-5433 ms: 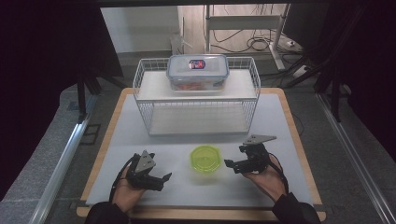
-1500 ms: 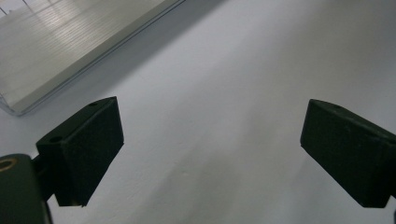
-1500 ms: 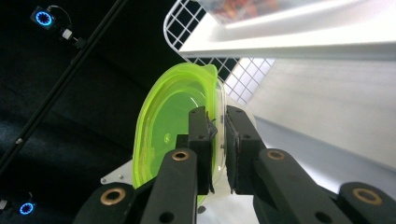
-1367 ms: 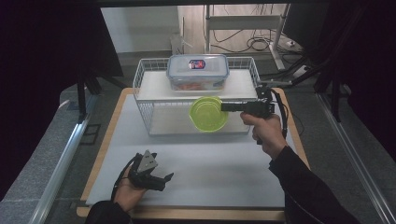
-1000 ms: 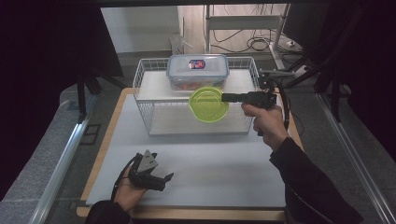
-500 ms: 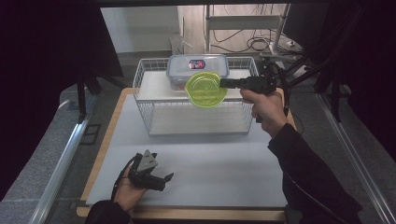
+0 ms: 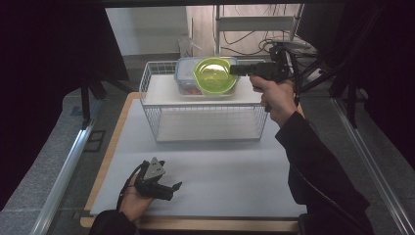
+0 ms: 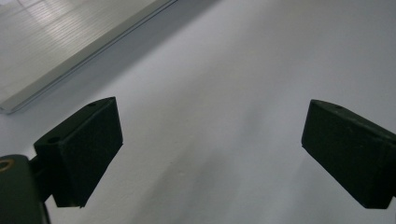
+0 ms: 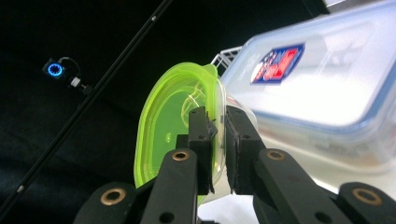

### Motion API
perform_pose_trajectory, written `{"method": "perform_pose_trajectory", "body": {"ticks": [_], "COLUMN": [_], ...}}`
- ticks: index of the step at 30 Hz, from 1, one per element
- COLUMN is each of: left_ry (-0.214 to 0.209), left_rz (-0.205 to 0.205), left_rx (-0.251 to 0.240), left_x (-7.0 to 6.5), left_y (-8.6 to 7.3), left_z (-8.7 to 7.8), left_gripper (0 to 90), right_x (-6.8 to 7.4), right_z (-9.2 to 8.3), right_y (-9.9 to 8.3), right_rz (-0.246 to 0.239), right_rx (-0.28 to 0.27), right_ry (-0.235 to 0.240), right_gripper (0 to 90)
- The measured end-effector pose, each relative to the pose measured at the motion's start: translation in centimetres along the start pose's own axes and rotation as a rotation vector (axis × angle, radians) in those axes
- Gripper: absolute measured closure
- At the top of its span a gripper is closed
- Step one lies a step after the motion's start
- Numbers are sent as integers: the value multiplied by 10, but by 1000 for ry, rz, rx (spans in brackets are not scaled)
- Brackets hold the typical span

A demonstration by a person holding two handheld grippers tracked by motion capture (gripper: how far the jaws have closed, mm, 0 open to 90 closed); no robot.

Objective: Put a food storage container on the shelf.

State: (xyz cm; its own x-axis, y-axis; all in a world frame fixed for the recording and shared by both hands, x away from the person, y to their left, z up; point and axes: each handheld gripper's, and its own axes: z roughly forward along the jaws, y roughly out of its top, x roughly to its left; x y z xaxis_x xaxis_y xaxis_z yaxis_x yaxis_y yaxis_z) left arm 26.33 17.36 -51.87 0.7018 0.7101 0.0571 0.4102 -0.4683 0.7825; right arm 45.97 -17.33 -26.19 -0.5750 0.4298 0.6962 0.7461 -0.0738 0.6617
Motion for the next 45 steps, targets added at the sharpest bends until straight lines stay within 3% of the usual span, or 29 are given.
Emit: {"method": "perform_pose_trajectory", "body": {"ticks": [17,30,45], "left_ry": [-11,-15,-22], "left_rz": [1,8,8], "left_rx": [-5,-3,-1], "left_x": [0,0,-1], "left_y": [0,0,0], "left_z": [0,0,1], "left_gripper": [52,52,52], "right_x": [0,-6,-13], "right_z": [24,34,53], "right_y": [38,55,58], "right_rz": [6,35,55], "right_rx": [-70,-107,-67], "right_ry": [-64,-105,-155], "right_gripper": [821,821,820]}}
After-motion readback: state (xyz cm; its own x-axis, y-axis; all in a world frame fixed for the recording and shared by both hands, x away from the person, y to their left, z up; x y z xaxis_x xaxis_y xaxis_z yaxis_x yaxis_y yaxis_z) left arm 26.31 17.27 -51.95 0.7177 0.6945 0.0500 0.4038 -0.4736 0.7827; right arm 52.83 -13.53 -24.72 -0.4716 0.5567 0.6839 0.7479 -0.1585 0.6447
